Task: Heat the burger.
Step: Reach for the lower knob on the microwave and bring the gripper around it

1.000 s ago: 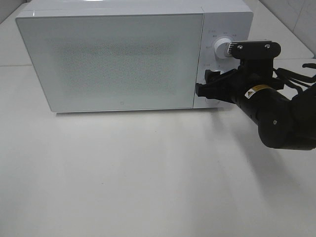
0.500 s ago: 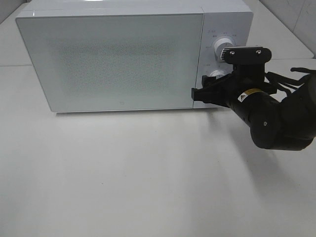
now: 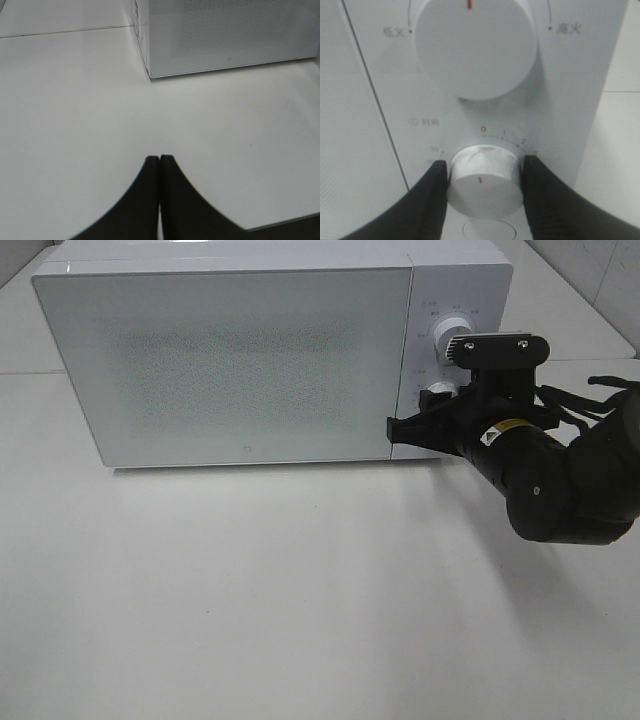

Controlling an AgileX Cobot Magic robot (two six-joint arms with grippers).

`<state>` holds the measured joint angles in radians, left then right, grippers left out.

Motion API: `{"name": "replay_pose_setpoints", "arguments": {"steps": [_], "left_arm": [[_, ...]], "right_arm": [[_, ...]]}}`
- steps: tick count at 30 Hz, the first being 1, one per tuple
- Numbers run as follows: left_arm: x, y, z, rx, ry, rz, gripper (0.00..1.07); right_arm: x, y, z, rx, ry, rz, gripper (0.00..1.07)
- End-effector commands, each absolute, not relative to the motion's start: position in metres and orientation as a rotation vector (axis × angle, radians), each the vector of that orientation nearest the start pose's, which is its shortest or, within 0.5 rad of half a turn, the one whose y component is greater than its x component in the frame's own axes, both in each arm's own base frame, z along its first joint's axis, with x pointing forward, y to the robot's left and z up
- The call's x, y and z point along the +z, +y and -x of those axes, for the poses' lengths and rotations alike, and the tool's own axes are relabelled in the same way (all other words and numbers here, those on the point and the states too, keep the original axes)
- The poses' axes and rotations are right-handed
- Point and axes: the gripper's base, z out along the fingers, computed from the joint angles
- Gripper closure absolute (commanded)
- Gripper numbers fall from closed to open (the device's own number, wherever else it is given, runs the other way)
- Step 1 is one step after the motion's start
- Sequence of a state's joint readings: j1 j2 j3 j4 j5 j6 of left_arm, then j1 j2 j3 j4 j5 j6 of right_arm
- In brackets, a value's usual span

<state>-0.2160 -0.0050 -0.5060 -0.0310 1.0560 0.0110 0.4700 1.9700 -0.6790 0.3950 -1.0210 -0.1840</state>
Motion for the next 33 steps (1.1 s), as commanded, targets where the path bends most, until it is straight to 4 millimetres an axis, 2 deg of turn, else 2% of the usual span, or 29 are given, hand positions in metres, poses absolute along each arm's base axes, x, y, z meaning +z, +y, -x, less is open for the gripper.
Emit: {"name": "replay_pose_setpoints", "arguments": {"steps": [1,8,10,12,13,14,15,17,18,20,21,24,26,33], "left_arm": [[0.280,-0.001,0.007,-0.169,2.001,-0.230,1.06],[0.280,-0.001,0.007,-0.169,2.001,-0.230,1.06],[0.280,-0.001,0.007,-0.169,2.001,-0.230,1.06],[0.280,-0.001,0.007,-0.169,2.001,-0.230,1.06],[0.280,-0.001,0.007,-0.169,2.001,-0.230,1.06],[0.280,-0.001,0.007,-0.169,2.001,-0.230,1.06],[0.280,-0.001,0.007,-0.169,2.001,-0.230,1.06],[0.280,-0.001,0.007,-0.169,2.001,-0.230,1.06],[0.280,-0.001,0.007,-0.169,2.001,-0.230,1.06],[0.280,-0.001,0.007,-0.169,2.001,-0.230,1.06],[0.280,-0.001,0.007,-0.169,2.001,-0.230,1.06],[0.280,-0.001,0.007,-0.169,2.001,-0.230,1.06],[0.280,-0.001,0.007,-0.169,2.001,-0.230,1.06],[0.280,-0.001,0.007,-0.169,2.001,-0.230,1.06]], "right_arm": [[0.129,0.127,-0.321,0.070,1.728,0.130,1.07],[0.129,0.127,-0.321,0.156,1.734,0.027,1.07],[0.129,0.127,-0.321,0.319,1.734,-0.165,1.07],[0.129,0.127,-0.321,0.374,1.731,-0.230,1.07],[0.129,0.127,-0.321,0.496,1.716,-0.377,1.07],[0.129,0.127,-0.321,0.496,1.716,-0.377,1.07],[0.129,0.127,-0.321,0.615,1.693,-0.520,1.07],[0.129,0.127,-0.321,0.669,1.680,-0.585,1.07],[0.129,0.127,-0.321,0.803,1.640,-0.743,1.07],[0.129,0.127,-0.321,0.854,1.620,-0.804,1.07],[0.130,0.127,-0.321,0.974,1.561,-0.946,1.07],[0.131,0.127,-0.322,1.026,1.528,-1.002,1.07],[0.136,0.127,-0.322,1.168,1.411,-1.108,1.07],[0.139,0.127,-0.322,1.204,1.384,-1.097,1.07]]}}
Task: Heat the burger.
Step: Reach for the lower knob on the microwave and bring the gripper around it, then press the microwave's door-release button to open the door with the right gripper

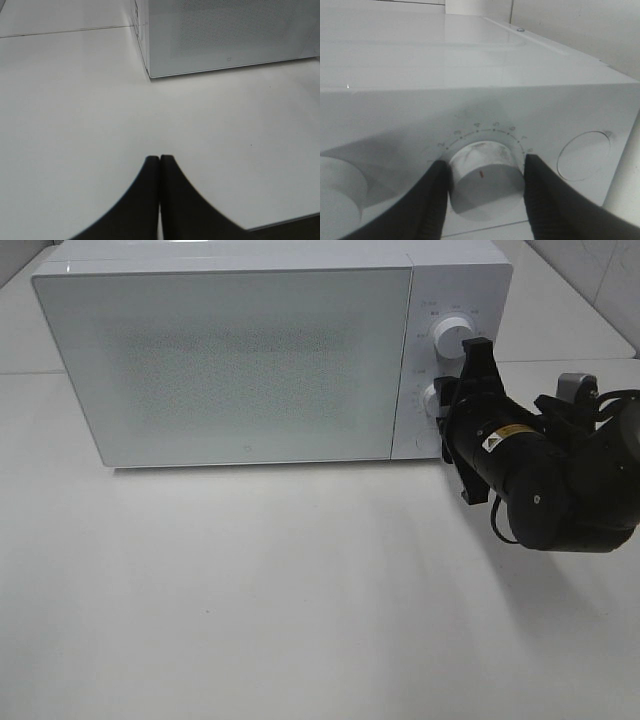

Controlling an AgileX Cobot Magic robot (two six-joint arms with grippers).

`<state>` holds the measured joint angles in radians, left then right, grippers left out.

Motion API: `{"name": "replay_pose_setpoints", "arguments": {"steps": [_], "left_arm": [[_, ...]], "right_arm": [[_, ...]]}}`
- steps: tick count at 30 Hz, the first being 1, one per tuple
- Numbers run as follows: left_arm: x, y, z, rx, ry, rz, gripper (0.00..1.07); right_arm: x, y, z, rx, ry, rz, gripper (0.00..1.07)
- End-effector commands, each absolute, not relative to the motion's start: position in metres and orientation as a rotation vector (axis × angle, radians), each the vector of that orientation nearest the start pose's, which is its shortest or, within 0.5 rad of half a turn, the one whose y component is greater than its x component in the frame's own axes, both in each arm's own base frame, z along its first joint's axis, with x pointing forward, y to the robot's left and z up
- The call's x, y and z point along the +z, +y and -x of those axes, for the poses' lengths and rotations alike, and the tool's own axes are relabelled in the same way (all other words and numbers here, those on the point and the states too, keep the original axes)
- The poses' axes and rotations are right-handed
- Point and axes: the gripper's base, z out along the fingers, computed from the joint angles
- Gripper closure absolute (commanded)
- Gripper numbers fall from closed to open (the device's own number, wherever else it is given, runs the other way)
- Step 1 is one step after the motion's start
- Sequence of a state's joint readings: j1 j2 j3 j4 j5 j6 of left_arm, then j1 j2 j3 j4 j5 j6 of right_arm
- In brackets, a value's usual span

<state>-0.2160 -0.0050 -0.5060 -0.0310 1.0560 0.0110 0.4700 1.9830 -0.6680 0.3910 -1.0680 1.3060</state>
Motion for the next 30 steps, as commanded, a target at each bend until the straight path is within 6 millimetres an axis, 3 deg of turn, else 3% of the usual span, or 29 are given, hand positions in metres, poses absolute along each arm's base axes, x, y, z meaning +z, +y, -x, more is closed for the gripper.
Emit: {"name": "replay_pose_setpoints", "arguments": {"steps": [1,5,6,7,8,9,10,11,14,23,30], "left_arm": [[0.280,-0.001,0.007,-0.169,2.001,-0.230,1.06],[0.280,-0.001,0.007,-0.169,2.001,-0.230,1.06],[0.280,-0.001,0.007,-0.169,2.001,-0.230,1.06],[0.280,-0.001,0.007,-0.169,2.001,-0.230,1.06],[0.280,-0.001,0.007,-0.169,2.001,-0.230,1.06],[0.280,-0.001,0.007,-0.169,2.001,-0.230,1.06],[0.280,-0.001,0.007,-0.169,2.001,-0.230,1.06],[0.280,-0.001,0.007,-0.169,2.001,-0.230,1.06],[0.280,-0.001,0.007,-0.169,2.001,-0.230,1.06],[0.280,-0.001,0.007,-0.170,2.001,-0.232,1.06],[0.280,-0.001,0.007,-0.170,2.001,-0.232,1.06]], "right_arm": [[0.138,0.128,-0.322,1.200,1.398,-1.102,1.04],[0.136,0.128,-0.322,1.191,1.418,-1.114,0.94],[0.136,0.128,-0.322,1.190,1.418,-1.116,0.85],[0.136,0.128,-0.322,1.190,1.418,-1.116,0.85],[0.136,0.128,-0.322,1.187,1.413,-1.120,0.71],[0.136,0.127,-0.322,1.183,1.414,-1.117,0.63],[0.136,0.127,-0.322,1.183,1.414,-1.117,0.63],[0.136,0.127,-0.321,1.166,1.421,-1.103,0.53],[0.134,0.125,-0.319,1.131,1.439,-1.089,0.42],[0.125,0.121,-0.309,1.091,1.495,-1.078,0.39],[0.129,0.125,-0.295,1.092,1.616,-0.899,0.39]]}}
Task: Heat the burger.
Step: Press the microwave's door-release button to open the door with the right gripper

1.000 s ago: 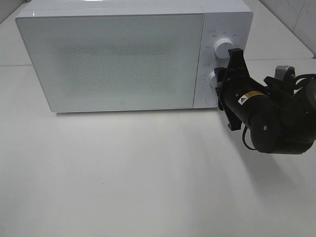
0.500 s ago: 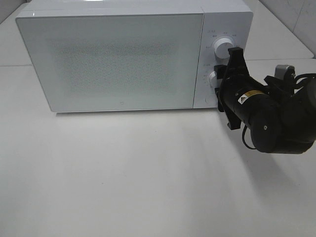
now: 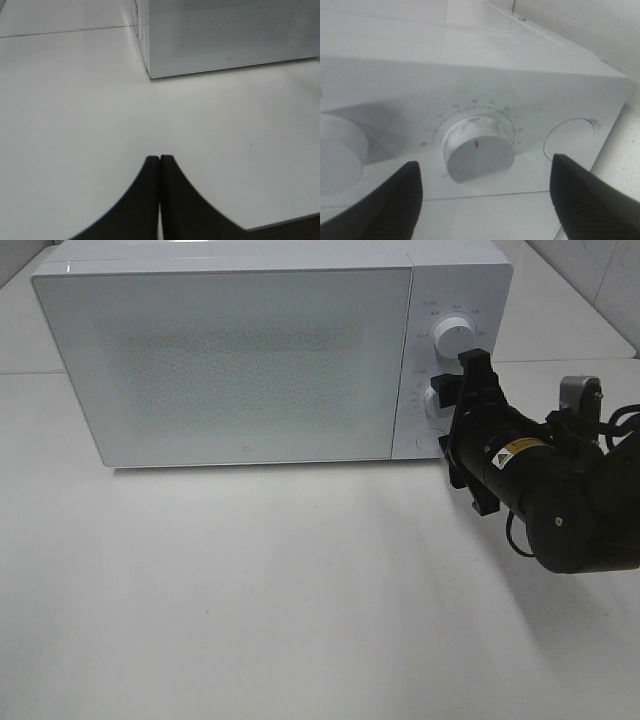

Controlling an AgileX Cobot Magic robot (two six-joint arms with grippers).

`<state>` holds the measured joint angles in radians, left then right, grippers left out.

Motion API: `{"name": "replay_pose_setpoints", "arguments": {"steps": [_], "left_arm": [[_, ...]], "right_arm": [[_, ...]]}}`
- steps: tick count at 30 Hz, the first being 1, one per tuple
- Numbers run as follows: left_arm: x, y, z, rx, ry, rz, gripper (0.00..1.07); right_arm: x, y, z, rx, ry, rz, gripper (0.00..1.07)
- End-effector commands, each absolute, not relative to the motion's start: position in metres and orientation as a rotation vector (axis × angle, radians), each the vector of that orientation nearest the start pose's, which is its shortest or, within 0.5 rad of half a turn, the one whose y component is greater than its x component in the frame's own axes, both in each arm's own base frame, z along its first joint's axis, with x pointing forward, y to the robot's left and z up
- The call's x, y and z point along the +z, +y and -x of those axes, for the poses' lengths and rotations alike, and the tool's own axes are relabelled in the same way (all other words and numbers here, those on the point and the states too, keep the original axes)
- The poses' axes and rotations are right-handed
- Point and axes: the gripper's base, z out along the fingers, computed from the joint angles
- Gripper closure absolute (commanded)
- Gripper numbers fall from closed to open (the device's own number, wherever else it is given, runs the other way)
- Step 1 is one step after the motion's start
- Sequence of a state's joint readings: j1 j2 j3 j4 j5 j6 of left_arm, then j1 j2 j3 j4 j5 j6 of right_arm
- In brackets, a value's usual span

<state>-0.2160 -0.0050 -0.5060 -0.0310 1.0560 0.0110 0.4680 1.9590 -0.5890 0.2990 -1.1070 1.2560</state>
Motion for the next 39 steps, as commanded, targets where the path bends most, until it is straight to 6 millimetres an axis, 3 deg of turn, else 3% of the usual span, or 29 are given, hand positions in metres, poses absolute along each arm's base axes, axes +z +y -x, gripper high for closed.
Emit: {"name": "replay_pose_setpoints", "arguments": {"steps": [1,3,4,5,7,9,10,12,13,15,19,26,31,39], "left_arm": [[0.280,-0.001,0.007,-0.170,2.001,-0.232,1.06],[0.280,-0.001,0.007,-0.170,2.001,-0.232,1.06],[0.280,-0.001,0.007,-0.170,2.001,-0.232,1.06],[0.280,-0.001,0.007,-0.170,2.001,-0.232,1.06],[0.280,-0.001,0.007,-0.170,2.001,-0.232,1.06],[0.280,-0.001,0.007,-0.170,2.001,-0.232,1.06],[0.280,-0.001,0.007,-0.170,2.001,-0.232,1.06],[0.280,-0.001,0.007,-0.170,2.001,-0.232,1.06],[0.280,-0.001,0.007,-0.170,2.001,-0.232,1.06],[0.280,-0.001,0.007,-0.170,2.001,-0.232,1.06],[0.280,-0.001,0.007,-0.170,2.001,-0.232,1.06],[0.280,-0.001,0.007,-0.169,2.001,-0.233,1.06],[0.280,-0.001,0.007,-0.169,2.001,-0.233,1.06],[0.280,-0.001,0.007,-0.169,2.001,-0.233,1.06]], "right_arm": [[0.129,0.125,-0.295,1.092,1.616,-0.899,0.39],[0.139,0.130,-0.292,1.033,1.664,-0.690,0.40],[0.139,0.130,-0.292,1.033,1.664,-0.690,0.40],[0.148,0.135,-0.290,0.986,1.687,-0.505,0.41],[0.152,0.137,-0.289,0.958,1.695,-0.429,0.41],[0.162,0.142,-0.283,0.776,1.746,-0.092,0.41],[0.162,0.142,-0.283,0.776,1.746,-0.092,0.41],[0.166,0.145,-0.278,0.650,1.802,0.135,0.41],[0.166,0.145,-0.278,0.650,1.802,0.135,0.41],[0.169,0.145,-0.272,0.554,1.851,0.298,0.41],[0.171,0.143,-0.266,0.489,1.927,0.396,0.41],[0.181,0.135,-0.259,0.401,2.127,0.390,0.45],[0.194,0.130,-0.264,0.248,2.374,0.400,0.50],[0.217,0.120,-0.276,0.110,2.550,0.369,0.50]]}}
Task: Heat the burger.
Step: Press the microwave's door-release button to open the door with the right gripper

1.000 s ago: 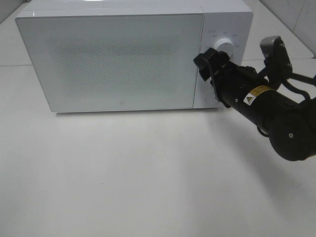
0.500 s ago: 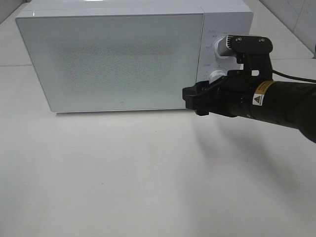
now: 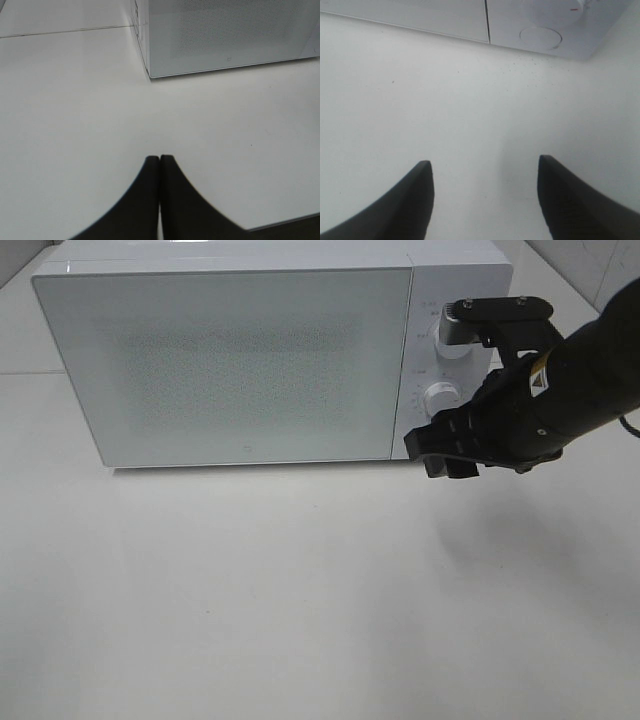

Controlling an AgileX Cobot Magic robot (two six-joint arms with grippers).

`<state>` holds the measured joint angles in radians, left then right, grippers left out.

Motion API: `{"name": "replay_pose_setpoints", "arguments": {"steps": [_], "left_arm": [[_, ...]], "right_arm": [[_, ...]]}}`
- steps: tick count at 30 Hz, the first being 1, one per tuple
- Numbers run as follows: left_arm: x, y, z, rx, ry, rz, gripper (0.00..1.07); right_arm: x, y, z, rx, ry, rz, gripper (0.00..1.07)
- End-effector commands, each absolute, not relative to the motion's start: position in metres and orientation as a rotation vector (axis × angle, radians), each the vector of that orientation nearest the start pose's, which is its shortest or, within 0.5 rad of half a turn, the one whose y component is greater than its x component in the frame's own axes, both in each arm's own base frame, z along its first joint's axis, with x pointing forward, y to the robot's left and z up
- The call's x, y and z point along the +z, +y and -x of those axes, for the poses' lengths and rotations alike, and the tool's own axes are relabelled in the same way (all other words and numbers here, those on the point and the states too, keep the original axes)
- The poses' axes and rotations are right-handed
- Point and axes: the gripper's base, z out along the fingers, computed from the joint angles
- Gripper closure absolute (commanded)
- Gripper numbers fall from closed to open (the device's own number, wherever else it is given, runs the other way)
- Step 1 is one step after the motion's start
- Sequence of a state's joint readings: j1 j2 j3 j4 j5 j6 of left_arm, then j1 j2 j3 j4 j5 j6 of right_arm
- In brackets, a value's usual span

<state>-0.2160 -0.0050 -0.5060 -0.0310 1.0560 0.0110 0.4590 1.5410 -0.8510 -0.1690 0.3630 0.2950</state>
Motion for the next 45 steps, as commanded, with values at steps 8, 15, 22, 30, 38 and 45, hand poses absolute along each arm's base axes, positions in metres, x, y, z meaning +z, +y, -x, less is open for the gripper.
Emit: {"name": "replay_pose_setpoints", "arguments": {"steps": [8,15,22,30,38,45], "left_arm": [[0.280,-0.001,0.007,-0.169,2.001,-0.233,1.06],[0.280,-0.001,0.007,-0.169,2.001,-0.233,1.06],[0.280,-0.001,0.007,-0.169,2.001,-0.233,1.06],[0.280,-0.001,0.007,-0.169,2.001,-0.233,1.06],[0.280,-0.001,0.007,-0.169,2.001,-0.233,1.06],[0.280,-0.001,0.007,-0.169,2.001,-0.233,1.06]], "right_arm": [[0.222,0.071,-0.282,0.041,2.712,0.125,0.50],[0.237,0.048,-0.263,0.019,2.818,-0.002,0.50],[0.277,0.038,-0.227,-0.013,2.790,0.004,0.50],[0.314,0.029,-0.183,0.001,2.720,-0.014,0.50],[0.343,0.018,-0.132,0.027,2.620,-0.031,0.50],[0.337,0.009,-0.084,0.043,2.539,-0.003,0.50]]}}
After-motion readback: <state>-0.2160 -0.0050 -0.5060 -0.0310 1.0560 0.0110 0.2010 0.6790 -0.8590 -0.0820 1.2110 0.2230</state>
